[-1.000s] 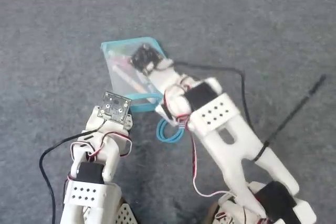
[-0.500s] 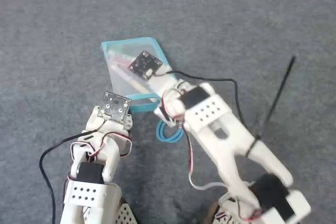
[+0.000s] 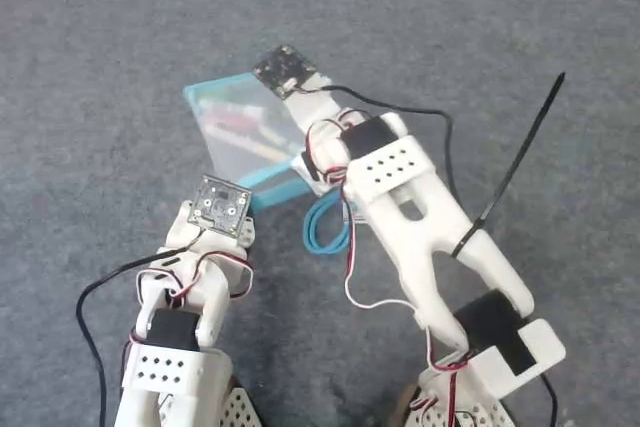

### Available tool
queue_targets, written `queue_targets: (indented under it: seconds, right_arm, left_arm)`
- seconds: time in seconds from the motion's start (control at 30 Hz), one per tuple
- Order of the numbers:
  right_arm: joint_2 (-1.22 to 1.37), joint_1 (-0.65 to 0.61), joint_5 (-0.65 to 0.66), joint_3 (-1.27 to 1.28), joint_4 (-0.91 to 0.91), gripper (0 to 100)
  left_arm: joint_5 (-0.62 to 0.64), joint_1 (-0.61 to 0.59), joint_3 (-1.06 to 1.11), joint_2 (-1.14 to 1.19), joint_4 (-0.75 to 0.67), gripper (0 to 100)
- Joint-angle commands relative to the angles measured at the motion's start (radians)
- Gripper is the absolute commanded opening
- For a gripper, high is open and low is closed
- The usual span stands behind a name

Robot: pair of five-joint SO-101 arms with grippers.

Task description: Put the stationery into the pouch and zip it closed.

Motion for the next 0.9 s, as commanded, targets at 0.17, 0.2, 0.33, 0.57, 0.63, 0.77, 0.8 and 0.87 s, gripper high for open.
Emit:
queue_targets:
  seconds: [0.17,0.2,0.33,0.57,0.63,0.77,0.8,0.87]
  right_arm:
    - [-0.409,0.064,0.043,0.157,0.061,19.3]
    - [-0.466,0.065,0.055,0.212,0.044,19.1]
    - [-0.622,0.059,0.061,0.413,-0.004,19.1]
    - [-0.601,0.030,0.057,0.450,-0.008,19.1]
    - [-0.553,-0.010,0.057,0.450,-0.013,19.1]
    - [-0.437,-0.068,0.055,0.428,-0.045,19.1]
    - [-0.409,-0.068,0.055,0.414,-0.050,19.1]
    - [-0.371,-0.058,0.058,0.373,-0.012,19.1]
  left_arm:
    - [-0.005,0.002,-0.010,-0.002,-0.029,1]
    - [-0.005,0.002,-0.010,-0.002,-0.029,1]
    - [-0.005,0.002,-0.010,-0.002,-0.029,1]
    - [-0.005,0.003,-0.010,-0.002,-0.028,1]
    - [-0.005,0.003,-0.010,-0.002,-0.028,1]
    - [-0.005,0.002,-0.008,-0.002,-0.026,1]
    - [-0.005,0.002,-0.008,-0.002,-0.026,1]
    - [-0.005,-0.002,-0.008,-0.002,-0.026,1]
